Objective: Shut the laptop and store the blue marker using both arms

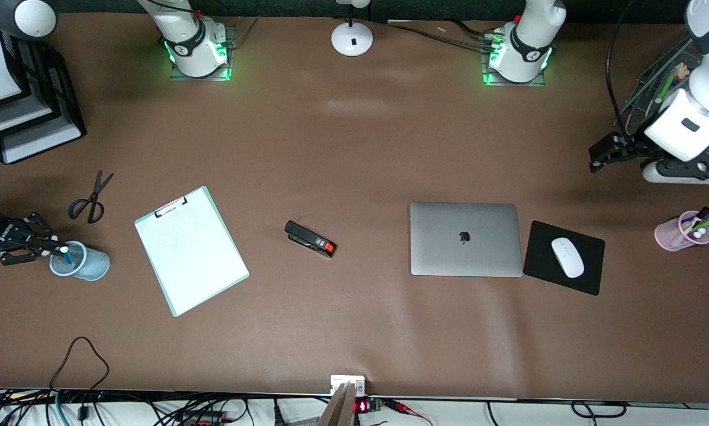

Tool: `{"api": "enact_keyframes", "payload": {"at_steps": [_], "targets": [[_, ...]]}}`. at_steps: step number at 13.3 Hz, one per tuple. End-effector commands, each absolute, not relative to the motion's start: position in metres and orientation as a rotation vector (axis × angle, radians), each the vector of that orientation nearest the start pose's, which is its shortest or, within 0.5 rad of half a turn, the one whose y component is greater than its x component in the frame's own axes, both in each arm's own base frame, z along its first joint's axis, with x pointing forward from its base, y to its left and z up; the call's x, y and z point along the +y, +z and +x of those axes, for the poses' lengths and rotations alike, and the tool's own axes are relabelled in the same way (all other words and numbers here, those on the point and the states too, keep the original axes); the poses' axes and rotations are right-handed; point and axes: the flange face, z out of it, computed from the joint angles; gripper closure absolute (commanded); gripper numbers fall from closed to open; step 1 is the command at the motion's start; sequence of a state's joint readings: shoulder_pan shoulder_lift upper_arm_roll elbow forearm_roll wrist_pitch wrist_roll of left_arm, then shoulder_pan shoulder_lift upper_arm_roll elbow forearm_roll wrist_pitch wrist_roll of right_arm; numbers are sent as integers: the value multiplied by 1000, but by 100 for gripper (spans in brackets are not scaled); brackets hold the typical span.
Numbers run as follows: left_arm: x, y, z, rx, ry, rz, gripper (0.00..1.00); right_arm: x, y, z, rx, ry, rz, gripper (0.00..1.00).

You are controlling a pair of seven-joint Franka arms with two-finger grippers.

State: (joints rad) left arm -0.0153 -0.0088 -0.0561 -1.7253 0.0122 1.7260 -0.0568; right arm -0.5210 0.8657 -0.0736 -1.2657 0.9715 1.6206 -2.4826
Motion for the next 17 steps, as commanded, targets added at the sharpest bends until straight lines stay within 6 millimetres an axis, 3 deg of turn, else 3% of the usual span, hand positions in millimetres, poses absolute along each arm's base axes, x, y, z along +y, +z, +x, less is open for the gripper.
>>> {"api": "enact_keyframes", "payload": {"at_steps": [1, 7, 11, 12, 13, 14, 17], "targets": [[-43, 576, 550, 71, 40, -3130, 0, -321, 233, 646, 2309, 1569, 2293, 100], [-32, 567, 567, 59, 57, -3102, 0, -323, 219, 644, 2292, 1556, 2318, 100], [-24, 590, 565, 53, 27, -3085, 0, -325, 207, 642, 2288, 1548, 2340, 100], [-27, 589, 563, 65, 46, -3082, 0, -325, 209, 642, 2283, 1547, 2348, 93], [-28, 588, 562, 67, 60, -3082, 0, -325, 214, 643, 2272, 1538, 2365, 28], [-30, 588, 562, 72, 60, -3080, 0, -325, 220, 644, 2266, 1537, 2372, 0], [-34, 586, 563, 84, 67, -3081, 0, -325, 237, 644, 2276, 1520, 2377, 0]]}}
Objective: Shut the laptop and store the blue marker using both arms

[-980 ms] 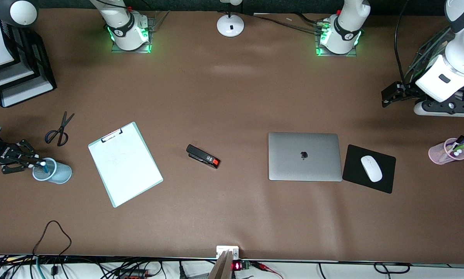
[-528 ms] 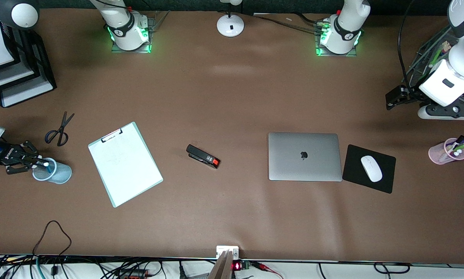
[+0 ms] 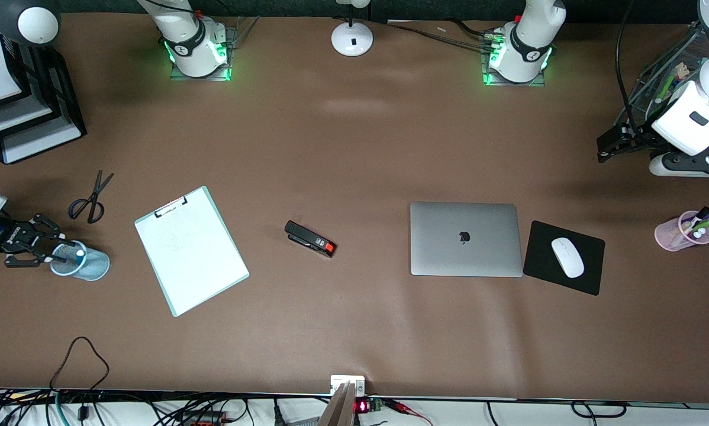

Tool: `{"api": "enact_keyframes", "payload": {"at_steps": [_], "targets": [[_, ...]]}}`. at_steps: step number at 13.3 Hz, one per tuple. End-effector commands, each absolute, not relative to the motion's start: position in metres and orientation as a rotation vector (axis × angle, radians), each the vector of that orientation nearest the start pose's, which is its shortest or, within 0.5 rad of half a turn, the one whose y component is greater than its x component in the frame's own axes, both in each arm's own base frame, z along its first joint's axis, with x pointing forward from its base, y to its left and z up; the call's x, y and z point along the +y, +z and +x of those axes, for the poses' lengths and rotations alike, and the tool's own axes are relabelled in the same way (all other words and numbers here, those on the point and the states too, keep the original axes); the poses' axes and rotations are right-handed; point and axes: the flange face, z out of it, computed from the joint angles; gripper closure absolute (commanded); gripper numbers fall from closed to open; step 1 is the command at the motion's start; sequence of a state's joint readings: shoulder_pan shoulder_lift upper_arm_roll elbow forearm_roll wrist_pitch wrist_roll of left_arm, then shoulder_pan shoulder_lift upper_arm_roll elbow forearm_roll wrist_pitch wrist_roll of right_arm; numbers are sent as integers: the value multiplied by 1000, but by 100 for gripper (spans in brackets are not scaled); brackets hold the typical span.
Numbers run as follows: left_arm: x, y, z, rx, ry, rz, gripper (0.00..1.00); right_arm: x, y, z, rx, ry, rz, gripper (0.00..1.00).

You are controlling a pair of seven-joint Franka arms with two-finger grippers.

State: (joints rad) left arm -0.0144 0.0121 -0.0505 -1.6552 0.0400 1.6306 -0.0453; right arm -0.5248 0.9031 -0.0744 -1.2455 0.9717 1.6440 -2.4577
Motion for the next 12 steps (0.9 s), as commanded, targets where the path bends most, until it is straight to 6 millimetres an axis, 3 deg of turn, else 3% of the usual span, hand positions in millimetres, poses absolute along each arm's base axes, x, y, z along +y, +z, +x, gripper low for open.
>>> {"api": "enact_keyframes", "payload": {"at_steps": [1, 4, 8, 12], "targets": [[-34, 585, 563, 83, 69, -3081, 0, -325, 245, 644, -1681, -1103, -1738, 0], [-33, 586, 563, 81, 64, -3081, 0, -317, 289, 640, -1656, -1006, -1738, 0], [-34, 587, 563, 81, 62, -3081, 0, -302, 378, 637, -1663, -941, -1768, 0], [-35, 588, 563, 83, 59, -3081, 0, -273, 429, 637, -1600, -867, -1805, 0]]}}
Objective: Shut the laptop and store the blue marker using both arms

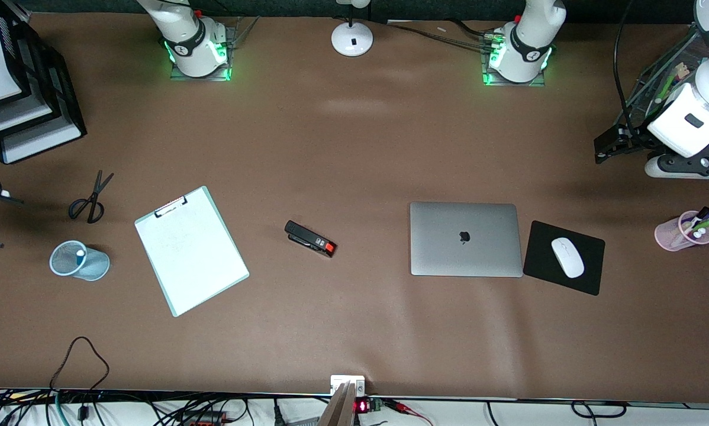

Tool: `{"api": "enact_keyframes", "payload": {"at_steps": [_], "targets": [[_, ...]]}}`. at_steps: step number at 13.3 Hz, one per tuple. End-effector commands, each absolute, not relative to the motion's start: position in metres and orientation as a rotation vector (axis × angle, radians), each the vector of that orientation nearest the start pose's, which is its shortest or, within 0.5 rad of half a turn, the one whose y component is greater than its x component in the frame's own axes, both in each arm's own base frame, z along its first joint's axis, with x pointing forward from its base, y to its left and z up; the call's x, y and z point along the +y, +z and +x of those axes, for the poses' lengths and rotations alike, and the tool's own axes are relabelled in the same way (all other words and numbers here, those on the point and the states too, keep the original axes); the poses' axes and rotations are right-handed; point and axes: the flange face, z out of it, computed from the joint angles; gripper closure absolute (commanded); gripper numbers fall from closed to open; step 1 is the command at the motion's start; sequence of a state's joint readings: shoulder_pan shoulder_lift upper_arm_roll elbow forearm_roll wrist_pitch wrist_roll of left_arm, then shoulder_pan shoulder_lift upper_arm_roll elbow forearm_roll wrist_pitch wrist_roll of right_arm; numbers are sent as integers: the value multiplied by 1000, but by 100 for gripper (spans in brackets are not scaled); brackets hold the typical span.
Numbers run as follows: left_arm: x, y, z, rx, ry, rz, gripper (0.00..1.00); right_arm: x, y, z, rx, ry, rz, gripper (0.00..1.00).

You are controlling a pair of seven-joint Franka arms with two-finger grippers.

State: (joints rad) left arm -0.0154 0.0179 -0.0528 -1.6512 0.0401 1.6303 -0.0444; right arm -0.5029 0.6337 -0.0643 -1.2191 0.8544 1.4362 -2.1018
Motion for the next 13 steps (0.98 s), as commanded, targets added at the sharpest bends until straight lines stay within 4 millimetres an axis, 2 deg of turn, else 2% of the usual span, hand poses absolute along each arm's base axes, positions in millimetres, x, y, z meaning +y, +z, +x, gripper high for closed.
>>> {"api": "enact_keyframes", "payload": {"at_steps": [1, 3, 5, 6, 7, 8, 13], "targets": [[-34, 588, 563, 81, 60, -3081, 0, -262, 442, 640, -1591, -849, -1818, 0], [-34, 588, 563, 83, 60, -3081, 0, -241, 460, 647, -1581, -807, -1838, 0], [-34, 587, 563, 83, 62, -3081, 0, -208, 488, 660, -1611, -786, -1830, 0], [-35, 587, 563, 83, 62, -3081, 0, -188, 499, 667, -1616, -758, -1835, 0], [-35, 587, 563, 86, 62, -3081, 0, -159, 518, 673, -1662, -728, -1840, 0], [-33, 588, 563, 81, 60, -3081, 0, -136, 533, 673, -1666, -691, -1861, 0], [-33, 589, 563, 79, 57, -3082, 0, -58, 544, 678, -1542, -470, -2097, 0]]}}
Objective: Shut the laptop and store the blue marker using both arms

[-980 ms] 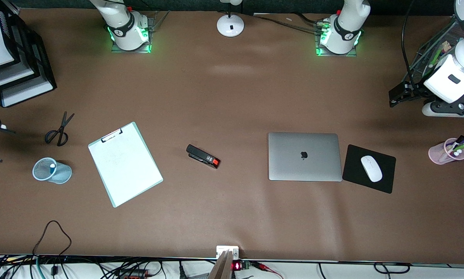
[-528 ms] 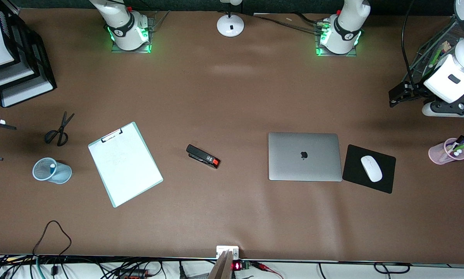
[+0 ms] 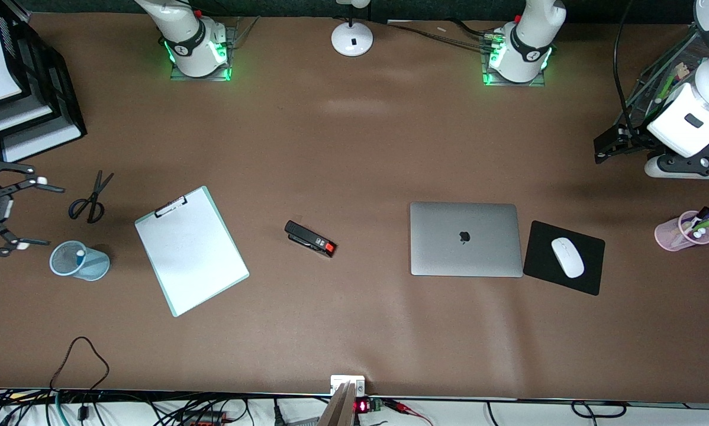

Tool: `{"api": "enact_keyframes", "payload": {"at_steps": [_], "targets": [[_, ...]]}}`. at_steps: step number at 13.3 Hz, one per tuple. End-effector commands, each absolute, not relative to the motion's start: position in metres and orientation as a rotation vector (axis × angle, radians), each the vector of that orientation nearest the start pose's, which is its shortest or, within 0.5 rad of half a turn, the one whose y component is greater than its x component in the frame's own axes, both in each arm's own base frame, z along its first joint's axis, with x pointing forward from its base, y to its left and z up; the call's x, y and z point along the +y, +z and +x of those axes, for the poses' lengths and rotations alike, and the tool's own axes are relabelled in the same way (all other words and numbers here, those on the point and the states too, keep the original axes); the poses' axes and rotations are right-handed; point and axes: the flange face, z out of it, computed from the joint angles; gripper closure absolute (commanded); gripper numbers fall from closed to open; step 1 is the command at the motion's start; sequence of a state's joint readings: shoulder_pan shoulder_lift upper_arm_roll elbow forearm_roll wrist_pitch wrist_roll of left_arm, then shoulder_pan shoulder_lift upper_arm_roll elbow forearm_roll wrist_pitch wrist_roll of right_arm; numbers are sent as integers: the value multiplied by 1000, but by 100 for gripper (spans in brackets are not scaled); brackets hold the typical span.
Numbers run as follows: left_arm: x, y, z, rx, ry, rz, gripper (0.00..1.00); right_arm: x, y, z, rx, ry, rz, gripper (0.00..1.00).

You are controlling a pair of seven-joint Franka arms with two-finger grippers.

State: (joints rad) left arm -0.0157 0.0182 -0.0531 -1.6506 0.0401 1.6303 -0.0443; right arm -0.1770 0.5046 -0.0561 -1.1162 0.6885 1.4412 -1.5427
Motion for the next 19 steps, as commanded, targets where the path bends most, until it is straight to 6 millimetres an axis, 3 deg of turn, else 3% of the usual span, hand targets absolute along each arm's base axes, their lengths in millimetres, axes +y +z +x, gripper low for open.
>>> {"api": "enact_keyframes", "payload": {"at_steps": [1, 4, 6, 9, 14, 15, 17, 19], "targets": [[-33, 589, 563, 81, 57, -3081, 0, -45, 550, 673, -1512, -439, -2189, 0], [-33, 589, 563, 81, 57, -3081, 0, -4, 571, 662, -1403, -304, -2429, 0], [-33, 589, 563, 81, 57, -3081, 0, 17, 567, 653, -1255, -187, -2564, 0], [-33, 589, 563, 81, 57, -3081, 0, 41, 552, 639, -883, 27, -2838, 0], [-33, 589, 563, 78, 55, -3082, 0, 25, 522, 615, -525, 241, -2999, 0], [-32, 595, 565, 73, 36, -3083, 0, 23, 520, 606, -387, 299, -3040, 0], [-31, 598, 565, 71, 27, -3083, 0, 21, 526, 593, -94, 394, -3090, 0], [-31, 599, 565, 70, 22, -3083, 0, 6, 546, 583, -37, 388, -3174, 0]]}}
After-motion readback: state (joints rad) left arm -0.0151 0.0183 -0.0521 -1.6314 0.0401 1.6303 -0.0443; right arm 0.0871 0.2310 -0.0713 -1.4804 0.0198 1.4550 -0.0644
